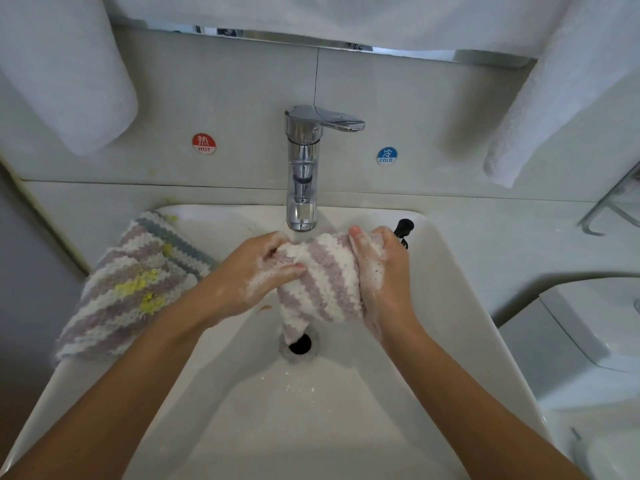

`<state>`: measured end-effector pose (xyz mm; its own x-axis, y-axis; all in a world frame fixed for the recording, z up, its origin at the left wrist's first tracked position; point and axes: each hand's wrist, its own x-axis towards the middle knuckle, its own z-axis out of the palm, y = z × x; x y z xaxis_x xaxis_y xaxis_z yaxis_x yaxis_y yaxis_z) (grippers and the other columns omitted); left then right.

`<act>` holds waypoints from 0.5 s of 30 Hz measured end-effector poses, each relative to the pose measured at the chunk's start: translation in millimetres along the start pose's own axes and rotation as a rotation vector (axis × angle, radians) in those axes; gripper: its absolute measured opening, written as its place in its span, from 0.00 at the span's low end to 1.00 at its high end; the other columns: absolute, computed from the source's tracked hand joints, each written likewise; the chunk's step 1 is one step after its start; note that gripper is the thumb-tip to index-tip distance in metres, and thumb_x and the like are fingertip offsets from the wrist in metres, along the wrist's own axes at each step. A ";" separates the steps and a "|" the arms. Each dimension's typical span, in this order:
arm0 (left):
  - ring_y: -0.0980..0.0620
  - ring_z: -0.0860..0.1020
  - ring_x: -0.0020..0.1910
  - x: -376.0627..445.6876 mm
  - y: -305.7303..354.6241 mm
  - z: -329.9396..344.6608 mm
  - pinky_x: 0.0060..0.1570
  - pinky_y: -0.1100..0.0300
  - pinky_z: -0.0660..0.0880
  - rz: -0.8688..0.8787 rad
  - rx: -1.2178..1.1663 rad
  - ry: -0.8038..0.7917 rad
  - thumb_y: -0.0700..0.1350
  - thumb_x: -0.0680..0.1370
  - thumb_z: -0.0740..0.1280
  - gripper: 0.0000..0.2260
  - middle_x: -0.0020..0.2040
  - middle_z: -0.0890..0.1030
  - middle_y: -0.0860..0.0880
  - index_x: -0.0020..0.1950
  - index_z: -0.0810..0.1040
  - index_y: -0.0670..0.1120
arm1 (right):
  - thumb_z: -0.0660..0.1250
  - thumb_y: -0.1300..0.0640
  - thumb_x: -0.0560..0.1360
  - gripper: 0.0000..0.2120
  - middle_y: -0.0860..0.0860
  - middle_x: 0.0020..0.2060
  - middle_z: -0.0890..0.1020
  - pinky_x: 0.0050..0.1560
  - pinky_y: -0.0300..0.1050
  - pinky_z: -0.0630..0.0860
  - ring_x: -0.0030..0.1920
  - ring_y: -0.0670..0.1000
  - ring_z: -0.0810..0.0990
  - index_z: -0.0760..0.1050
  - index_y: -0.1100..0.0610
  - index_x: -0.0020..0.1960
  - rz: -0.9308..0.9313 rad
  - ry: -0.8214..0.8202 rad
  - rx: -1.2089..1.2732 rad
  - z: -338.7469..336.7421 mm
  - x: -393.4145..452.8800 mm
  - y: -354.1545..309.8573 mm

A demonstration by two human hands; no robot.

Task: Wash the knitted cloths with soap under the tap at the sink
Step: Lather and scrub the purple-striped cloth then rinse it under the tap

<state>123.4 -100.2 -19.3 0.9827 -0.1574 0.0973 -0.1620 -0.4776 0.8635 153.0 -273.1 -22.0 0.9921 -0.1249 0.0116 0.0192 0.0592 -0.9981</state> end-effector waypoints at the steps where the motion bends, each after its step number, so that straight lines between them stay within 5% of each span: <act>1: 0.54 0.79 0.42 0.2 -0.9 1.9 0.41 0.63 0.73 0.007 0.002 0.035 0.43 0.79 0.66 0.06 0.45 0.80 0.44 0.52 0.75 0.41 | 0.67 0.54 0.78 0.19 0.47 0.30 0.67 0.40 0.48 0.66 0.34 0.49 0.66 0.61 0.53 0.34 0.002 0.015 0.009 0.0 -0.2 -0.2; 8: 0.59 0.76 0.41 -2.6 -4.7 42.3 0.40 0.68 0.71 0.108 0.003 0.379 0.45 0.83 0.58 0.03 0.43 0.76 0.54 0.55 0.69 0.47 | 0.63 0.52 0.80 0.09 0.44 0.37 0.74 0.42 0.34 0.72 0.35 0.38 0.74 0.68 0.51 0.42 -0.078 0.007 -0.002 4.6 -10.9 2.4; 12: 0.56 0.78 0.41 -9.4 8.5 57.3 0.42 0.57 0.76 0.043 -0.174 0.453 0.50 0.82 0.58 0.10 0.42 0.79 0.52 0.52 0.75 0.47 | 0.63 0.53 0.80 0.12 0.42 0.29 0.75 0.39 0.44 0.73 0.33 0.45 0.74 0.70 0.52 0.38 -0.089 -0.040 0.039 15.9 -16.5 4.6; 15: 0.59 0.79 0.36 -16.1 23.0 75.7 0.37 0.63 0.76 0.062 -0.274 0.511 0.55 0.81 0.59 0.14 0.36 0.81 0.52 0.45 0.78 0.48 | 0.64 0.55 0.80 0.16 0.42 0.28 0.72 0.38 0.46 0.71 0.33 0.47 0.72 0.69 0.48 0.33 -0.051 -0.021 0.090 28.0 -17.1 5.7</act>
<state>97.1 -174.2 -38.4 0.9015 0.2916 0.3198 -0.2589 -0.2287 0.9384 139.6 -242.9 -26.1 0.9920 -0.1088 0.0645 0.0798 0.1425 -0.9866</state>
